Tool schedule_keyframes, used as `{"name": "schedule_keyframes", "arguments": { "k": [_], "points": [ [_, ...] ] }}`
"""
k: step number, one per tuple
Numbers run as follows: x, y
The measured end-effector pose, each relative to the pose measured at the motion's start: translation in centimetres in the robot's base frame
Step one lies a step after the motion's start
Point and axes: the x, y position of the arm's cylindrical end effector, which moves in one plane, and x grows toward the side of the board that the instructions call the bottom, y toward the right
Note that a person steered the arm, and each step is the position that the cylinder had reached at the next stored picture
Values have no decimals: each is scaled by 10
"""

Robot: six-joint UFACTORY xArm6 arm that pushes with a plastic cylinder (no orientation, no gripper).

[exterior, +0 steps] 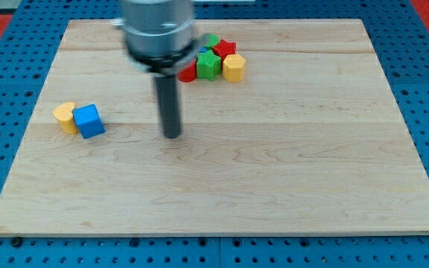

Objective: Move the blue cube along with yellow heart towards up and a bit right

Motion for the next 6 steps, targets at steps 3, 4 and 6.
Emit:
{"name": "schedule_keyframes", "arguments": {
  "k": [3, 4, 6],
  "points": [
    [38, -171],
    [13, -197],
    [-23, -137]
  ]
}}
